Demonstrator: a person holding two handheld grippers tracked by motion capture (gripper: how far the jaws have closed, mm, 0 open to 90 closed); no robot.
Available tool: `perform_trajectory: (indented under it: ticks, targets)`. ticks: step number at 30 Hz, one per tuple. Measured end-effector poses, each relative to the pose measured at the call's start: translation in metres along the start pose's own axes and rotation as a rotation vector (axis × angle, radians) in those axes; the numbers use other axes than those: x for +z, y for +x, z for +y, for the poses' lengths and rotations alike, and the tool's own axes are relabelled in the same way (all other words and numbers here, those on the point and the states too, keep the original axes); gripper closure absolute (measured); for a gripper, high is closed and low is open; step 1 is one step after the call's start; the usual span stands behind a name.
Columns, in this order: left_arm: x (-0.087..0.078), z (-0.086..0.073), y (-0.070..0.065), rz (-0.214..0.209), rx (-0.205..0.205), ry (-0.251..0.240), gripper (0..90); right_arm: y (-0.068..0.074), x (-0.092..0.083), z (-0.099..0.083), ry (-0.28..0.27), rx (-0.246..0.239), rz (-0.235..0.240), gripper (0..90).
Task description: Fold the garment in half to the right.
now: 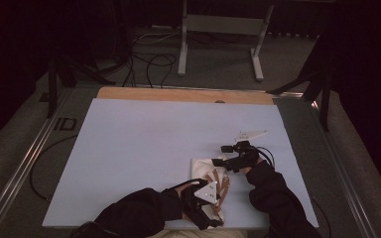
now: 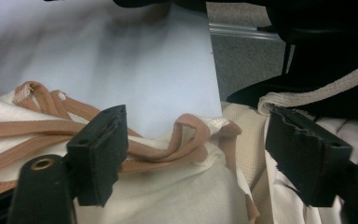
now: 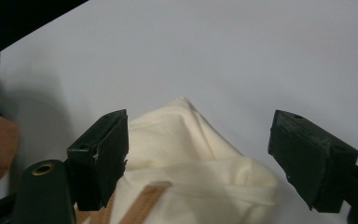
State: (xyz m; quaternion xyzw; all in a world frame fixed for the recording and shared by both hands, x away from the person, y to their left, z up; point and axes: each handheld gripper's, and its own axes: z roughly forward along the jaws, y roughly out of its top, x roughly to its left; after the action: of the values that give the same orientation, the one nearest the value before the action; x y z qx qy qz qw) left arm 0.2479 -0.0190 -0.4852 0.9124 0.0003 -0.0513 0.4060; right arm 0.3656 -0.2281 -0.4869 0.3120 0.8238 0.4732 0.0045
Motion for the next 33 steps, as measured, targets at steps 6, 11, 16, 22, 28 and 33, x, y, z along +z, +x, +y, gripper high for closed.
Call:
perform_trajectory:
  ticks: [6, 11, 16, 22, 28, 33]
  targets:
    - [-0.007, -0.001, -0.001, 0.0, -0.005, -0.033, 14.6, 0.009, 0.0, 0.007, -0.011, -0.014, 0.016, 18.5]
    - [-0.017, -0.005, 0.002, -0.025, -0.014, -0.059, 0.5, 0.016, -0.001, 0.013, -0.018, -0.027, 0.029, 18.7]
    - [-0.029, -0.012, 0.002, 0.016, -0.028, -0.098, 0.2, 0.026, 0.0, 0.016, -0.008, -0.052, 0.048, 17.6]
    - [-0.043, -0.023, 0.001, 0.042, -0.063, -0.13, 0.1, 0.04, 0.004, 0.017, 0.015, -0.095, 0.056, 37.1]
    - [-0.054, -0.04, -0.003, 0.076, -0.101, -0.142, 0.1, 0.053, 0.011, 0.015, 0.059, -0.156, 0.078, 64.1]
    - [-0.067, -0.057, -0.008, 0.118, -0.124, -0.148, 0.1, 0.061, 0.02, 0.012, 0.139, -0.196, 0.07, 85.8]
